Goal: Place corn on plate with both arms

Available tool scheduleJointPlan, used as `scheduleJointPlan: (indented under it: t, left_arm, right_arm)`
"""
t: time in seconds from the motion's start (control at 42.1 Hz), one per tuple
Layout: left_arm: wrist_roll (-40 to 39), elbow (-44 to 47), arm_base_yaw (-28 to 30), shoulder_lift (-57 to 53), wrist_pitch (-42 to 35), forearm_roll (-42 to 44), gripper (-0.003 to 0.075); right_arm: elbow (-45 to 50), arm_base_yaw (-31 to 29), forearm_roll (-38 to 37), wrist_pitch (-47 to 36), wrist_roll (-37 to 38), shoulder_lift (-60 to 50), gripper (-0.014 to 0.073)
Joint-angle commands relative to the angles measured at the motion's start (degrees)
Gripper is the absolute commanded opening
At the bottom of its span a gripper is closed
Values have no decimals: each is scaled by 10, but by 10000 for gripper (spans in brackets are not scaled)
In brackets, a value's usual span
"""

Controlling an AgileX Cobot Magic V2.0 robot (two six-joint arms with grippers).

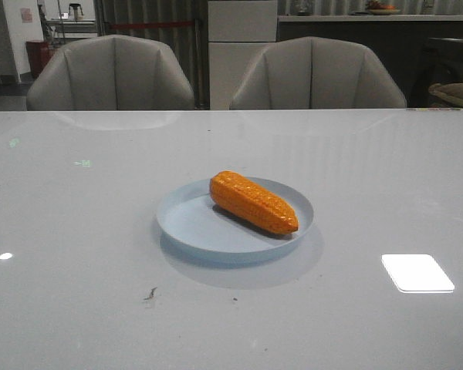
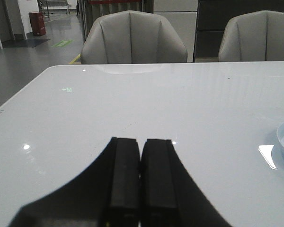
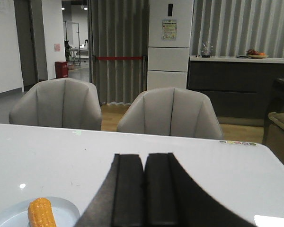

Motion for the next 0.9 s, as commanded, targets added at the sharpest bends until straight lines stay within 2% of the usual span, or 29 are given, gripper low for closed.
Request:
scheduleJointPlan:
  t: [0.0,0.262,0.476,0.88]
  left_arm:
    - [0,21,-1,-12,-46,-5,94]
    - [0,21,-1,-12,-46,-5,94]
    - [0,21,-1,-12,-46,-5,94]
    - [0,21,-1,-12,-46,-5,94]
  right_arm:
    - [15,-14,2,-59,-3,-21,64]
    - [104,-28,2,-100,-3,-34,57]
    - [186,-28,2,-172,-3,-34,57]
    - [187,-28,2,-149,-3,-34,57]
